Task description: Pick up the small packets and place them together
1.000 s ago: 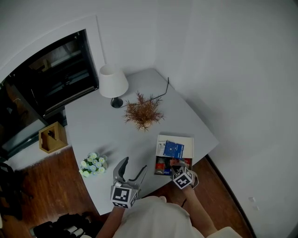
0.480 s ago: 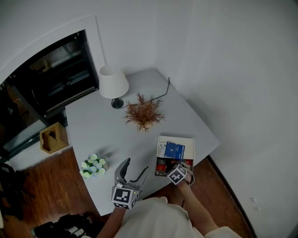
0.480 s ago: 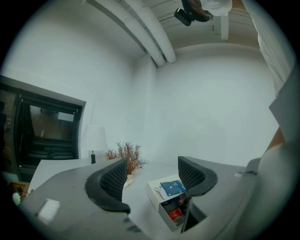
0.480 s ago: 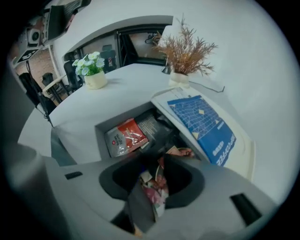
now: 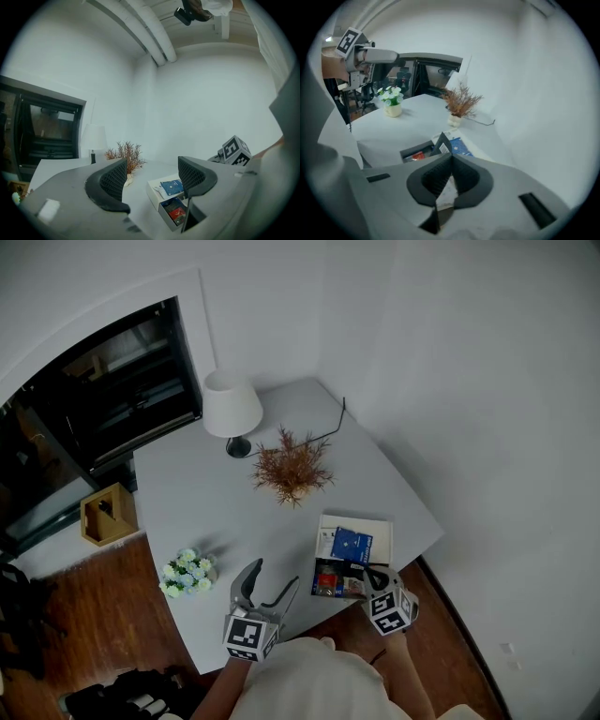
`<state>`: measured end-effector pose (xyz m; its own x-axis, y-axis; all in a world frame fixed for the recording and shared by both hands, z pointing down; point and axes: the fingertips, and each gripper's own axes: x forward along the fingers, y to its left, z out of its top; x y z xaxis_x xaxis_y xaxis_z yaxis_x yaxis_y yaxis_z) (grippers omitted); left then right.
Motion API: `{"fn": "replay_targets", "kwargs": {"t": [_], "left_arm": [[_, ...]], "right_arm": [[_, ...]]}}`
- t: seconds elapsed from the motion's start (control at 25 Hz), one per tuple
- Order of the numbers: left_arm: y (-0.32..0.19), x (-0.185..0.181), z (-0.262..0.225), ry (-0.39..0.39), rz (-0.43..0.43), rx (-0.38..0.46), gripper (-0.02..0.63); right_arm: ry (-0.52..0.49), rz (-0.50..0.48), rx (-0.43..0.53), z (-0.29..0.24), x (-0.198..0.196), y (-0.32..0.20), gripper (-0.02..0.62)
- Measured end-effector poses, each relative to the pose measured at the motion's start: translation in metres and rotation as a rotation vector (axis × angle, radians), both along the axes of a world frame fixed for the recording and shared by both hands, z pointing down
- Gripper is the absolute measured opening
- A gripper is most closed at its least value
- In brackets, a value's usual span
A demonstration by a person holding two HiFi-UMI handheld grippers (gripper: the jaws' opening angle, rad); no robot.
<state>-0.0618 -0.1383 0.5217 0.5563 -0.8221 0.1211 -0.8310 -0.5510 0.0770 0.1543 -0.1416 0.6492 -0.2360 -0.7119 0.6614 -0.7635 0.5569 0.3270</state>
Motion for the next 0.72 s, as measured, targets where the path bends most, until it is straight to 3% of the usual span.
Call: {"fn": "replay_targets", "kwargs": {"t": [0.2,0.28,0.36,0.4,0.48,0.6,0.72], "left_arm": [[0.0,0.012,-0.003,0.009,0.032,0.006,0.327],[0.002,0.013,-0.003,0.008,0.037,0.005,0.327],[0.003,0.013,-0.003,0.007,0.035,0.005,0.327],[0.003,0.013,-0.004,0.008,0.032,0.006,0.327],[0.004,0.009,-0.006,0.011,0.02,0.009,0.327],[0.003,-0.001,-0.005,0.01,-0.006,0.006,0.327],[0.003,-0.006,0.0,0.005,-0.018,-0.006,0.327]], "right_arm": [[0.177,0.081,0.121,-0.016,0.046,-0.049,0.0],[0.261,0.068,0.086,0.007,0.054,-0.062,0.0],[0.325,0.023,-0.016,0.048,0.057,-0.066,0.001],[0.344,0.012,-0.076,0.069,0.059,-0.065,0.046],[0.328,0.032,-0.145,0.096,0.059,-0.059,0.048],[0.239,0.041,-0.117,0.097,0.045,-0.053,0.046],[0.216,0.065,-0.066,0.085,0.042,-0.049,0.046]]}}
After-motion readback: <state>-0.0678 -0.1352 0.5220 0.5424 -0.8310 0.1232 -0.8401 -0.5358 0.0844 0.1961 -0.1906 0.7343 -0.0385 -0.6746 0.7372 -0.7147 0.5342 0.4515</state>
